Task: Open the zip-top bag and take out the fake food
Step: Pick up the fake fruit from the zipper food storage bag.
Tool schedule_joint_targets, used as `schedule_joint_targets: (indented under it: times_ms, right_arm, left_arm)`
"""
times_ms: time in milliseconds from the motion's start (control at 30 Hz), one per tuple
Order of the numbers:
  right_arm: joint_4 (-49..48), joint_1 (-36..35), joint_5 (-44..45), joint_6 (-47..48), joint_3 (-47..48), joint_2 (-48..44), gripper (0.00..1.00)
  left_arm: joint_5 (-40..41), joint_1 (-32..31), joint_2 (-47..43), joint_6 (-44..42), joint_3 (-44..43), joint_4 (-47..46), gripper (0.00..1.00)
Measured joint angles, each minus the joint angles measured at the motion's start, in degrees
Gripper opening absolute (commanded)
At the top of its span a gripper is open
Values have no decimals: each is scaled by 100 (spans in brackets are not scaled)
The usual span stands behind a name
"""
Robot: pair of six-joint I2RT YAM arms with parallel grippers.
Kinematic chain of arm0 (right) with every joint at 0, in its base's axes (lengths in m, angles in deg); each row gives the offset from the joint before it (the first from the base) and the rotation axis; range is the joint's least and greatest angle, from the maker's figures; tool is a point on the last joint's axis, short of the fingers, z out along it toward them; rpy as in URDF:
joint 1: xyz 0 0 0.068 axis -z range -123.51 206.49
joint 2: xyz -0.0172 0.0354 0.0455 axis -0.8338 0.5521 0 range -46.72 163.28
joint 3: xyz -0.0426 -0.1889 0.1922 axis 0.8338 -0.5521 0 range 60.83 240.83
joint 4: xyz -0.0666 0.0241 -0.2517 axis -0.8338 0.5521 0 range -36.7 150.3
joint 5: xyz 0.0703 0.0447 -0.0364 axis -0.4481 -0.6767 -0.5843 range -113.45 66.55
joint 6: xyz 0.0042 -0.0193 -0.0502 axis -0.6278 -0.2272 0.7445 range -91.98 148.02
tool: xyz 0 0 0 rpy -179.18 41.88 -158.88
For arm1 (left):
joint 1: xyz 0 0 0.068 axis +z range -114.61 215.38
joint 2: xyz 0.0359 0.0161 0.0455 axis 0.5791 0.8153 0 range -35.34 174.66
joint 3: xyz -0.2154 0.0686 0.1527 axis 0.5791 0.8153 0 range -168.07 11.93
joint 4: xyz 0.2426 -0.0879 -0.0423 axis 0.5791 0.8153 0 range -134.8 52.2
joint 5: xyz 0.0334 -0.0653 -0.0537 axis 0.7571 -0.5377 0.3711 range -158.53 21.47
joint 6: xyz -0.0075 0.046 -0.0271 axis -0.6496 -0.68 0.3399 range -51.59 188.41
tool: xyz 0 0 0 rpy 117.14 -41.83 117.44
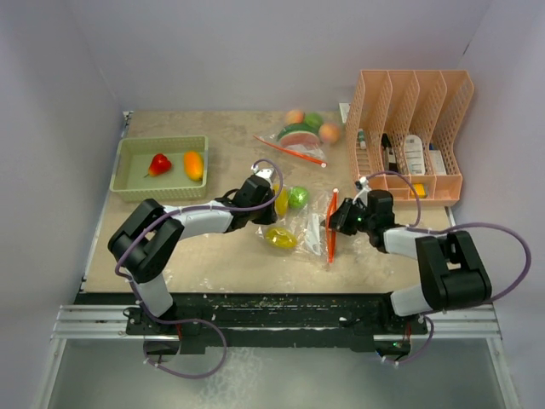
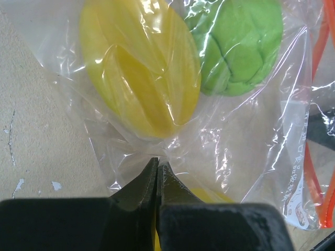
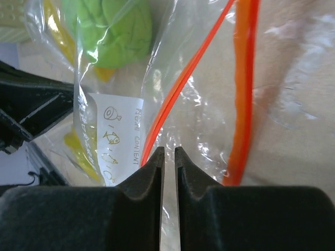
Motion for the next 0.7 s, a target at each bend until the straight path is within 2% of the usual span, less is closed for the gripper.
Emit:
schedule_joint_targets:
  times_ms: [300, 500, 600, 700]
  right_arm:
    - [-1158, -767, -946, -208, 120, 1128, 45]
    - [-1919, -981, -1425, -411, 111, 1106, 58]
    - [-2197, -981, -1609, -466, 90, 824, 63]
    - [-2229, -1005, -1683, -407, 94, 605, 65]
  left_arm:
    - [-4, 0, 0, 0, 9, -11, 0]
    - [-2, 0, 0, 0, 48, -37, 2]
    - [-2, 0, 0, 0, 57, -48, 19]
    - [-2, 0, -2, 0, 70, -72, 48]
